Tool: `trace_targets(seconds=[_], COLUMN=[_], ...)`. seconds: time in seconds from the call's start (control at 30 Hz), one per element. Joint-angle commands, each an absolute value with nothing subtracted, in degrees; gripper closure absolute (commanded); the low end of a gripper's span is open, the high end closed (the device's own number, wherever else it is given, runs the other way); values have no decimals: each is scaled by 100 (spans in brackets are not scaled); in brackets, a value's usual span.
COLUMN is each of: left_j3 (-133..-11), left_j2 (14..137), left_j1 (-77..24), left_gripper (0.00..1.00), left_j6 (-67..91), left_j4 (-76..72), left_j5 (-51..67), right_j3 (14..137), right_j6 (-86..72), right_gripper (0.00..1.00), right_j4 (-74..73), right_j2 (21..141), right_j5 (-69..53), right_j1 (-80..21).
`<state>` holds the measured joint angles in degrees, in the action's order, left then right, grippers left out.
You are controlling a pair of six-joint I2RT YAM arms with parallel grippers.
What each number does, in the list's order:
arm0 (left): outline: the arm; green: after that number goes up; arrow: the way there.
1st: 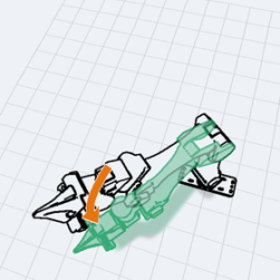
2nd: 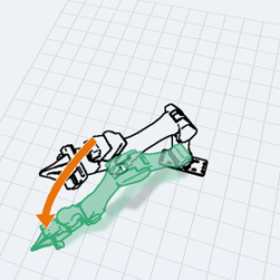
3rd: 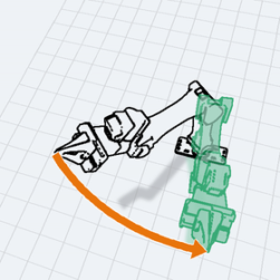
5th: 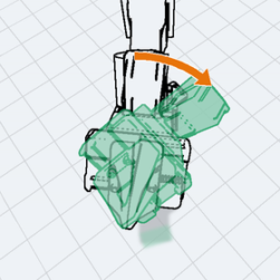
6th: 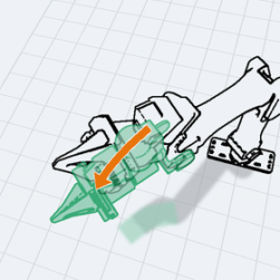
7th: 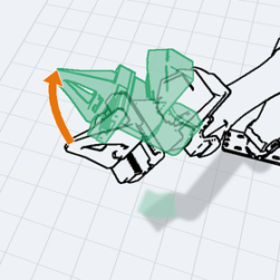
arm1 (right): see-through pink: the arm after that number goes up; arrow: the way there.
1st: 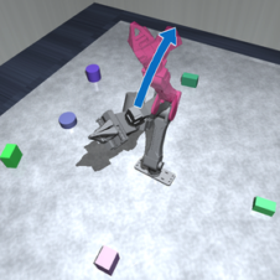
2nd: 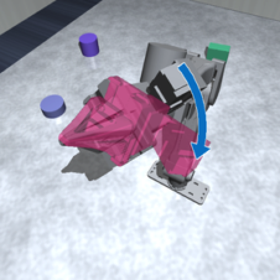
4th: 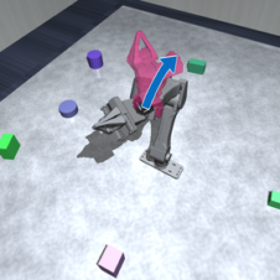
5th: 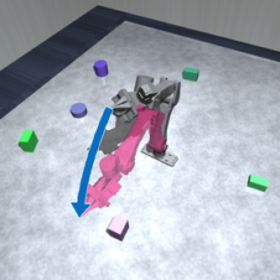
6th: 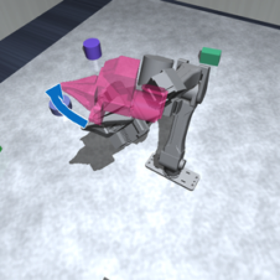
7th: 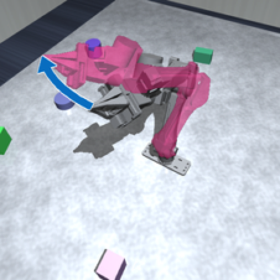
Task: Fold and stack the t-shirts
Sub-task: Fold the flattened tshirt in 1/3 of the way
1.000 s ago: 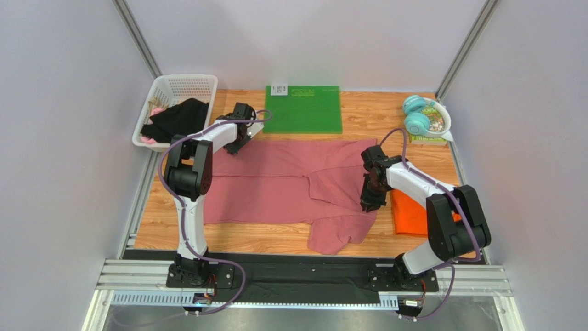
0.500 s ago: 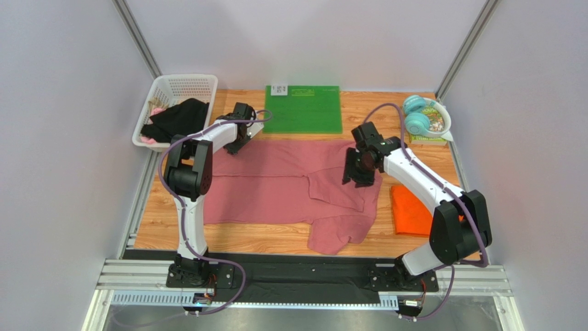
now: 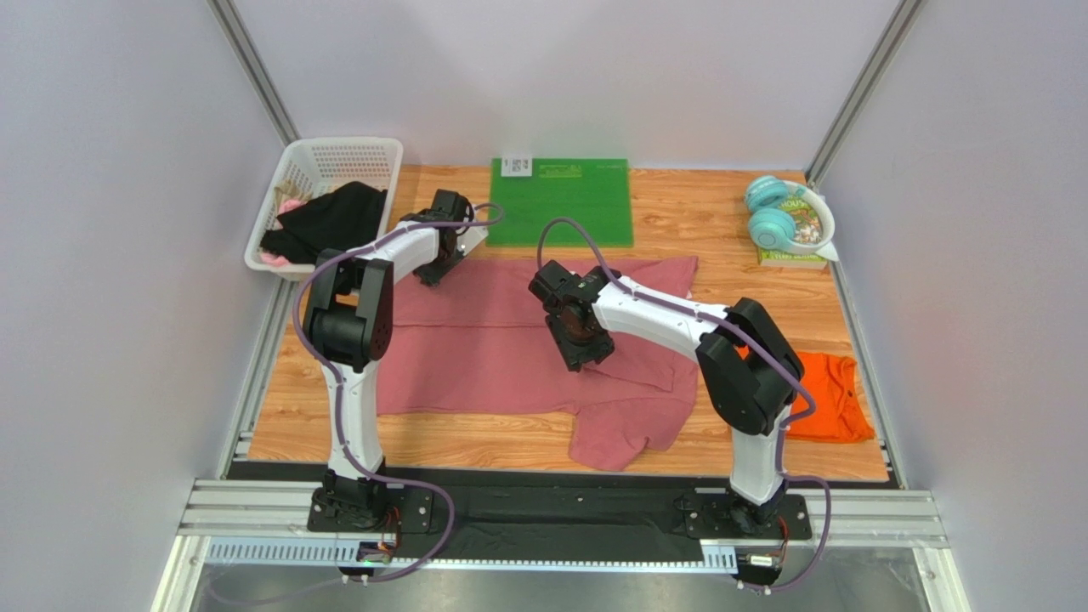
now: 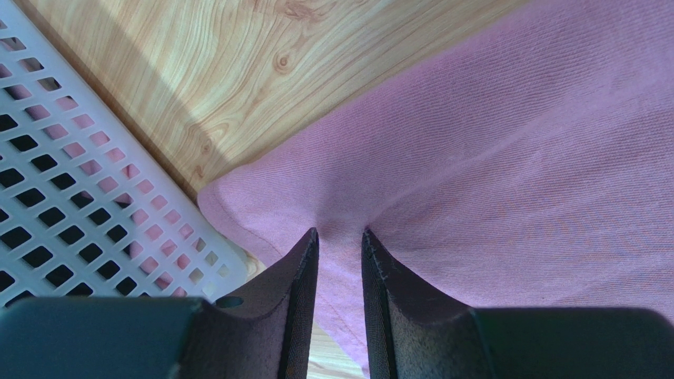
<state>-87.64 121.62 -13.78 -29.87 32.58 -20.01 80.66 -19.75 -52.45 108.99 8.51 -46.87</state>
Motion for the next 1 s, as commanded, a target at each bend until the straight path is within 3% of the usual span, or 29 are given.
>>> trace_targets(seconds=[0.0, 0.47, 0.97], left_j3=[-8772, -8648, -8631], left_j2=[12094, 12067, 12067], left_j1=[-1318, -1318, -1318], left_gripper=[66, 66, 66], left_j6=[-2900, -2927, -2927], left_j4=[3551, 3480, 3445], left_j5=[-1872, -1907, -1890], right_j3=[8279, 8833, 8429], right_j6=[-1837, -1828, -1846], right_gripper=[57, 60, 62], right_j4=[-5282, -5177, -4904], right_j2=[10960, 11478, 11532], right_j5=[1222, 1529, 607], right_j1=[-4606, -4561, -4693])
